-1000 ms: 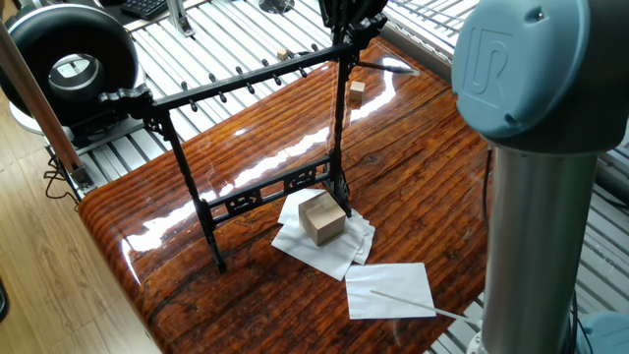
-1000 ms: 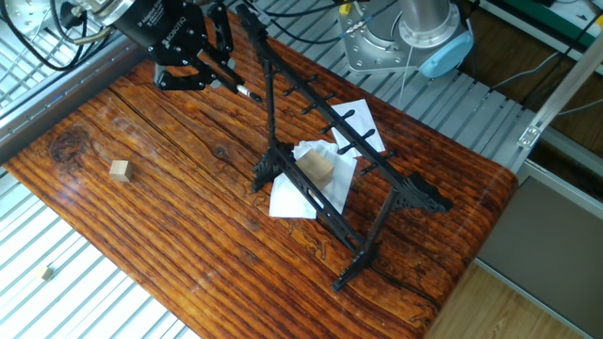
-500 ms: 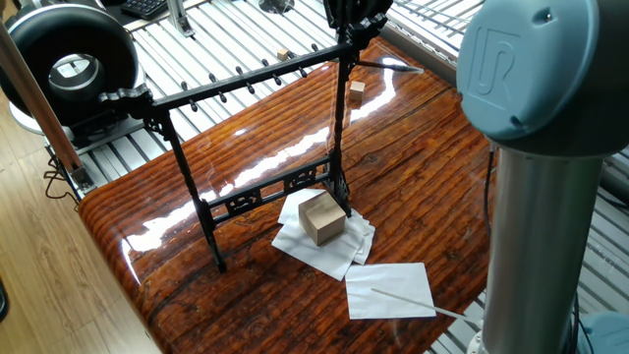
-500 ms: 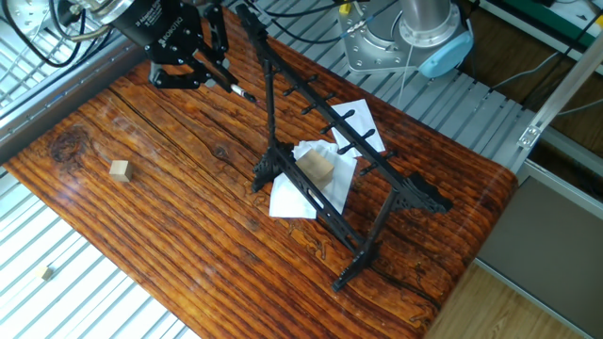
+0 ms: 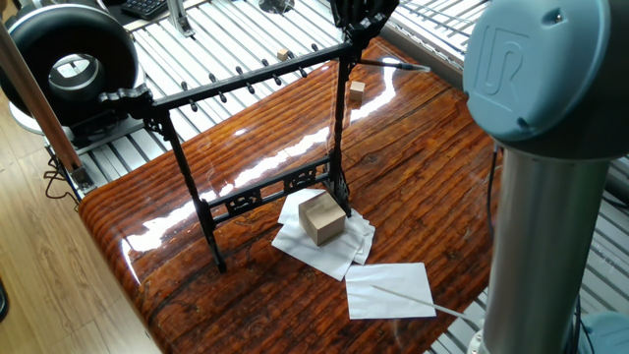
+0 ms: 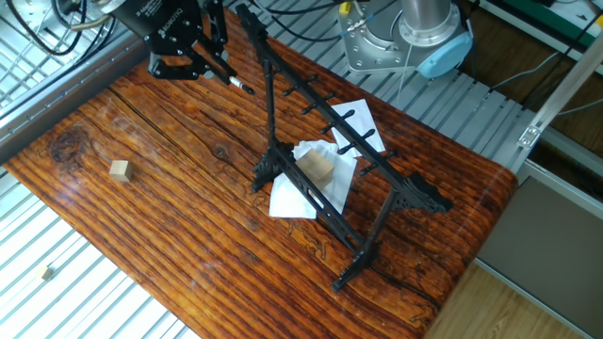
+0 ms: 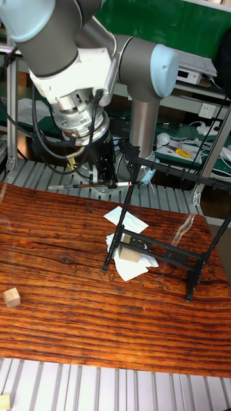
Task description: Place the brush on the pen rack
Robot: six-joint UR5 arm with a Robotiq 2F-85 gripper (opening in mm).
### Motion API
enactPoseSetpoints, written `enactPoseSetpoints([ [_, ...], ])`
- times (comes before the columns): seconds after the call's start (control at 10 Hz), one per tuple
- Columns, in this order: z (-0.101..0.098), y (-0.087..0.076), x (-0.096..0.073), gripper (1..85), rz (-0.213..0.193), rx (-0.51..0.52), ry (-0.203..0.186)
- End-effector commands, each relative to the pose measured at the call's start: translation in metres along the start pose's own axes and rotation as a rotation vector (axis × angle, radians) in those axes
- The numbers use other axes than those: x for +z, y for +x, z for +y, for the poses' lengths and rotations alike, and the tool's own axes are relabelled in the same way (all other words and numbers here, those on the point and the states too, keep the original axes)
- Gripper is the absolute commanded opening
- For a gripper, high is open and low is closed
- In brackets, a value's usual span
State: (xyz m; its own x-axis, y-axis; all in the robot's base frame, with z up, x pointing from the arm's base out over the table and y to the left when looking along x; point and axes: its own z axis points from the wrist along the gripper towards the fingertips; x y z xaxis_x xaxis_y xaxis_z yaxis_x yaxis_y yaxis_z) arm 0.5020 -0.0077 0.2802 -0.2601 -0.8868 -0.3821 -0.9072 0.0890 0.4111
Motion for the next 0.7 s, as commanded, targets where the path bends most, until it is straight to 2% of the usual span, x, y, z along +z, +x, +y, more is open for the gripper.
enactPoseSetpoints([
  [0.0,0.007,0.000,-0.004,1.0,-0.012,0.004,0.006],
  [0.6,0.019,-0.002,-0.008,1.0,-0.024,0.020,0.001],
])
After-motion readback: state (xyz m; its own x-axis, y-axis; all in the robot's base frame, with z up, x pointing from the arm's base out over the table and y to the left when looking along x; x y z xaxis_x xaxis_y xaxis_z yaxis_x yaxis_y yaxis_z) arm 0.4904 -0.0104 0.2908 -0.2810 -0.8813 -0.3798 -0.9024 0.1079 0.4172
